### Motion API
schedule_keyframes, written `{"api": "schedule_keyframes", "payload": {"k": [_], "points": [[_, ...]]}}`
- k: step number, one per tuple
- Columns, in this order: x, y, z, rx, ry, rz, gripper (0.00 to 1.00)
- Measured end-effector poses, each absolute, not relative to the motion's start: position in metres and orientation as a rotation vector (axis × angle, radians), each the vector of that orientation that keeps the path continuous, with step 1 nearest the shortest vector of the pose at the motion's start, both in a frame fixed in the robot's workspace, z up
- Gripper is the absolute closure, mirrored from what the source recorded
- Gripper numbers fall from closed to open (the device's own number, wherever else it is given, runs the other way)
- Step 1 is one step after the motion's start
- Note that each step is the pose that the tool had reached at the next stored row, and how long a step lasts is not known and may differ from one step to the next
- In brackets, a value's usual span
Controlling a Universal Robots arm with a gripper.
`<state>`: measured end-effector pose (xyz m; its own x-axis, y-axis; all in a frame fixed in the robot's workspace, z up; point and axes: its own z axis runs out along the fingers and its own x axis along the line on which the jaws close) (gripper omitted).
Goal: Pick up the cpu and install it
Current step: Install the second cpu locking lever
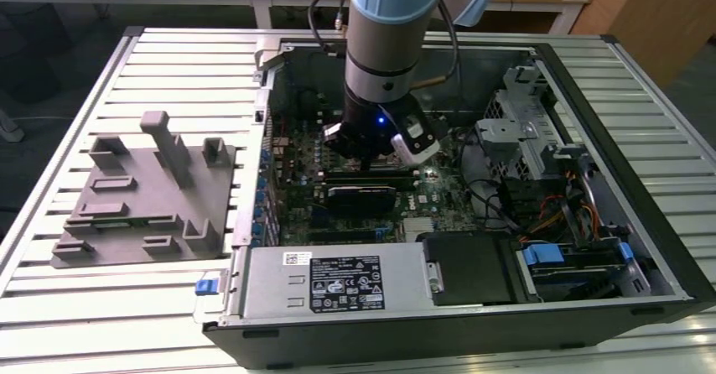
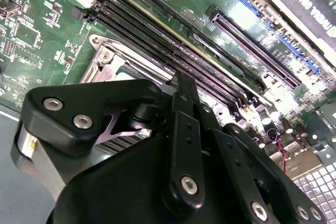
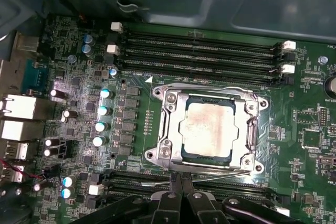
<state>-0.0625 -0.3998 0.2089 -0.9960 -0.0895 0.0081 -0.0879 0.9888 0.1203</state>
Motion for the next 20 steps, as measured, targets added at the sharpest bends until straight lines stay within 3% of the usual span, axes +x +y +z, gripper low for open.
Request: {"api": "schedule_keyframes", "payload": {"k": [9,20], "points": [[-0.066,-0.404,0.206,0.139,-3.118,-0.217,0.89],[-0.069,-0.412,0.205,0.140,-3.113,-0.316,0.89]]}}
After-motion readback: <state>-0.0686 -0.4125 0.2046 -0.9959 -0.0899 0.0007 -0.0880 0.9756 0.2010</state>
